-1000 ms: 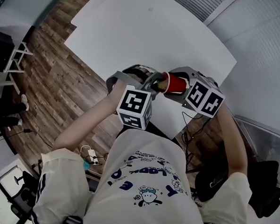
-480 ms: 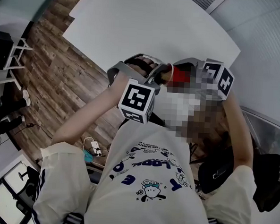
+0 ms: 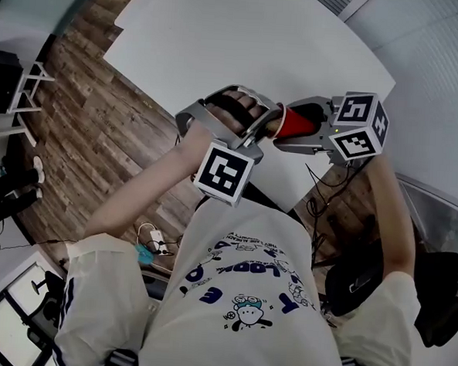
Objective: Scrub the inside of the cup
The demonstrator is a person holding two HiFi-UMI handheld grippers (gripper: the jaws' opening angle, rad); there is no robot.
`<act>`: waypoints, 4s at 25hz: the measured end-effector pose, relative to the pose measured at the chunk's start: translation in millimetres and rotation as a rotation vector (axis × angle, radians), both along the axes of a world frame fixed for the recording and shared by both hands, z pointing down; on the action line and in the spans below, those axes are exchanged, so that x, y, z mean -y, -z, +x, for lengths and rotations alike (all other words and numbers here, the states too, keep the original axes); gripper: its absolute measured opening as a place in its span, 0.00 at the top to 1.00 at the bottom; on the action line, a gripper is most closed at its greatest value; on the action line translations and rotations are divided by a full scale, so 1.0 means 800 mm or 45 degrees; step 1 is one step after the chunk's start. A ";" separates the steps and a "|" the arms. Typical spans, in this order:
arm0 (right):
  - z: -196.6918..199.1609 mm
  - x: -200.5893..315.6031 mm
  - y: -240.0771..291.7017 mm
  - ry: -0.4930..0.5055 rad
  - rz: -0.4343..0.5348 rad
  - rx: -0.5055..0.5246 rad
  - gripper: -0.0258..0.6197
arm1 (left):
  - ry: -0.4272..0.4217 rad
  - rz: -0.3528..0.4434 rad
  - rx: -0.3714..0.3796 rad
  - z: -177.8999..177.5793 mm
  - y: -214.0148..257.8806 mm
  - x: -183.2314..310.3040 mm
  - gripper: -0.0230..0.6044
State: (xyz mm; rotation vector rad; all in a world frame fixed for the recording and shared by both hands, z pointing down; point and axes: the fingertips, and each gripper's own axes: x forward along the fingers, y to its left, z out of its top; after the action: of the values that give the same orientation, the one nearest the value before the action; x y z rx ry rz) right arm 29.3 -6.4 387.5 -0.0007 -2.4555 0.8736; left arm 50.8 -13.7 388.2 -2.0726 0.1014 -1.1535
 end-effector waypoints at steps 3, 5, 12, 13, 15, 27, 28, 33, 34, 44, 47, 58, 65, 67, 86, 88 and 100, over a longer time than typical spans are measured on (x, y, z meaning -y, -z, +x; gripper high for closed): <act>-0.002 0.000 0.000 -0.008 0.015 -0.008 0.50 | 0.022 -0.037 -0.020 -0.001 0.000 0.000 0.79; -0.004 0.001 0.000 -0.009 0.027 -0.012 0.50 | 0.033 -0.046 -0.030 -0.003 0.001 0.002 0.79; -0.003 -0.005 -0.006 0.031 0.146 -0.089 0.51 | 0.086 -0.211 -0.041 -0.003 -0.006 -0.006 0.79; -0.003 -0.006 -0.006 0.035 0.154 -0.096 0.51 | 0.098 -0.241 -0.047 -0.003 -0.006 -0.008 0.79; -0.003 -0.007 -0.007 0.043 0.174 -0.107 0.51 | 0.125 -0.294 -0.054 -0.004 -0.006 -0.009 0.79; -0.001 -0.010 -0.018 0.131 0.369 -0.226 0.51 | 0.284 -0.619 -0.095 -0.004 -0.018 -0.014 0.79; -0.003 -0.009 -0.018 0.136 0.395 -0.234 0.51 | 0.301 -0.652 -0.104 -0.005 -0.018 -0.014 0.79; -0.006 -0.010 -0.020 0.183 0.500 -0.271 0.51 | 0.392 -0.835 -0.134 -0.008 -0.022 -0.015 0.79; -0.007 -0.011 -0.019 0.194 0.518 -0.278 0.51 | 0.411 -0.882 -0.143 -0.008 -0.023 -0.017 0.79; -0.010 -0.014 -0.013 0.280 0.738 -0.316 0.51 | 0.502 -1.196 -0.205 -0.009 -0.019 -0.025 0.79; -0.009 -0.014 -0.019 0.292 0.781 -0.323 0.51 | 0.520 -1.238 -0.205 -0.009 -0.021 -0.023 0.79; -0.008 -0.016 -0.015 0.351 0.952 -0.354 0.51 | 0.604 -1.557 -0.290 -0.007 -0.018 -0.029 0.80; -0.008 -0.017 -0.017 0.394 1.110 -0.385 0.51 | 0.648 -1.661 -0.309 -0.007 -0.020 -0.032 0.80; -0.008 -0.018 -0.015 0.399 1.128 -0.391 0.51 | 0.658 -1.692 -0.325 -0.008 -0.019 -0.032 0.80; -0.011 -0.031 -0.008 0.463 1.290 -0.402 0.51 | 0.655 -1.979 -0.400 -0.010 -0.010 -0.049 0.80; -0.012 -0.033 -0.006 0.473 1.313 -0.400 0.51 | 0.650 -2.013 -0.404 -0.010 -0.009 -0.052 0.80; -0.013 -0.034 0.000 0.515 1.425 -0.414 0.51 | 0.635 -2.236 -0.436 -0.010 0.001 -0.057 0.80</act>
State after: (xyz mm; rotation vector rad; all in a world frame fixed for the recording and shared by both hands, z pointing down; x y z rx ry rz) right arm 19.2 21.1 387.2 0.0388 -2.1858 -0.6611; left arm 43.1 31.5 387.8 -3.9559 -0.4215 -1.2479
